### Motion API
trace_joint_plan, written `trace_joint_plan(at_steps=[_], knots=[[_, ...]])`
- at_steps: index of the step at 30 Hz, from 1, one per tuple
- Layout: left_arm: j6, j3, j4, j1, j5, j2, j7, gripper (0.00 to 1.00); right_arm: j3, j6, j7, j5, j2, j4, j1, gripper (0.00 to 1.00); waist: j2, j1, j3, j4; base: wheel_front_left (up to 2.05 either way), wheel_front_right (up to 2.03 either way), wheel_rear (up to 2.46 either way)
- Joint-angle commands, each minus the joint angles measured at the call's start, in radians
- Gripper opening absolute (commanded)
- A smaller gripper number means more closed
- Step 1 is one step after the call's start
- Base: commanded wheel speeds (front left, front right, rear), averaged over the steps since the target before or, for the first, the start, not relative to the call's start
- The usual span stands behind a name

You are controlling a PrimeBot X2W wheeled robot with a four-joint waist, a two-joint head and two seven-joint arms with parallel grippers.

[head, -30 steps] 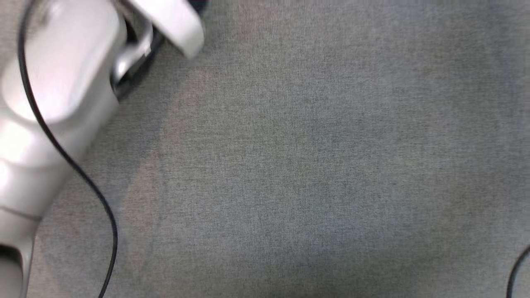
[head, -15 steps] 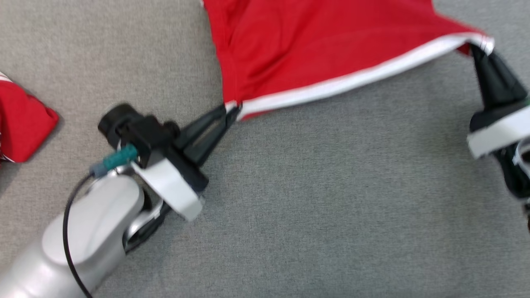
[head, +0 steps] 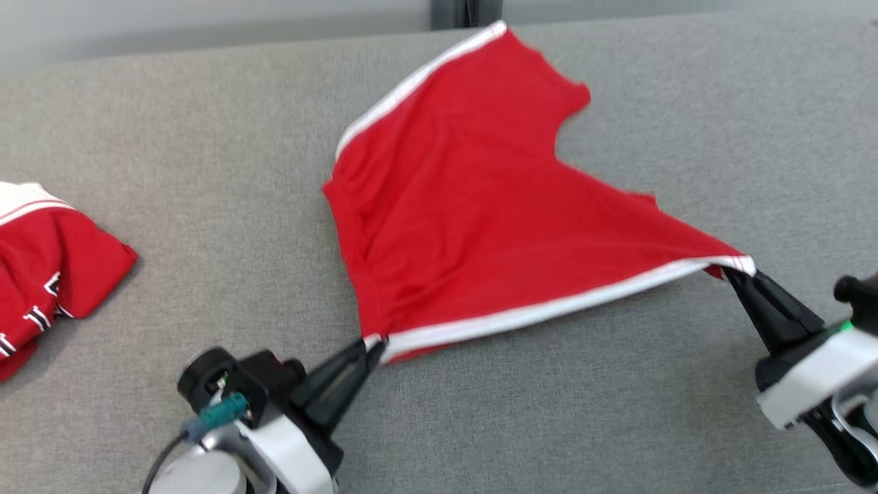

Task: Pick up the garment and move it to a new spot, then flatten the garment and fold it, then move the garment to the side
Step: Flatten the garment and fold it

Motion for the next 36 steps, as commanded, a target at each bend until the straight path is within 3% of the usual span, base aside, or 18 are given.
trace_joint_plan(at_steps=[1,8,11,15,19,26,31,36], knots=[[0.015,-0.008,-0.024,0.028,-0.008,0.016,0.015,0.0,-0.004,0.0,-0.002,0.016,-0.03,-0.015,0.033,0.0,0.0,-0.0001,-0.04,-0.002,0.0,0.0,0.0],[0.046,-0.033,-0.146,0.073,-0.042,0.057,0.104,0.0,-0.037,0.0,0.038,0.051,-0.108,-0.093,0.139,0.0,0.0,-0.0001,-0.087,0.011,0.0,0.0,0.0],[0.043,-0.027,-0.169,0.066,-0.078,0.042,0.13,0.0,-0.063,0.0,0.073,0.056,-0.109,-0.102,0.131,0.0,0.0,-0.0001,-0.091,0.013,0.0,0.0,0.0],[0.027,0.005,-0.147,0.033,-0.155,-0.003,0.152,0.0,-0.074,0.0,0.137,0.049,-0.063,-0.069,0.057,0.0,0.0,-0.0001,-0.072,0.018,0.0,0.0,0.0],[0.024,0.036,-0.081,-0.013,-0.196,-0.055,0.156,0.0,-0.049,0.0,0.191,0.022,-0.01,0.001,-0.064,0.0,0.0,-0.0001,-0.033,0.036,0.0,0.0,0.0],[0.047,0.096,0.018,-0.08,-0.226,-0.139,0.108,0.0,0.042,0.0,0.233,-0.058,0.018,0.154,-0.287,0.0,0.0,-0.0001,0.023,0.078,0.0,0.0,0.0],[0.057,0.139,0.083,-0.13,-0.246,-0.203,0.071,0.0,0.122,0.0,0.197,-0.123,0.033,0.293,-0.452,0.0,0.0,-0.0001,0.069,0.129,0.0,0.0,0.0],[0.026,0.138,0.148,-0.203,-0.234,-0.263,0.058,0.0,0.177,0.0,0.135,-0.146,0.047,0.424,-0.599,0.0,0.0,-0.0001,0.124,0.18,0.0,0.0,0.0]])
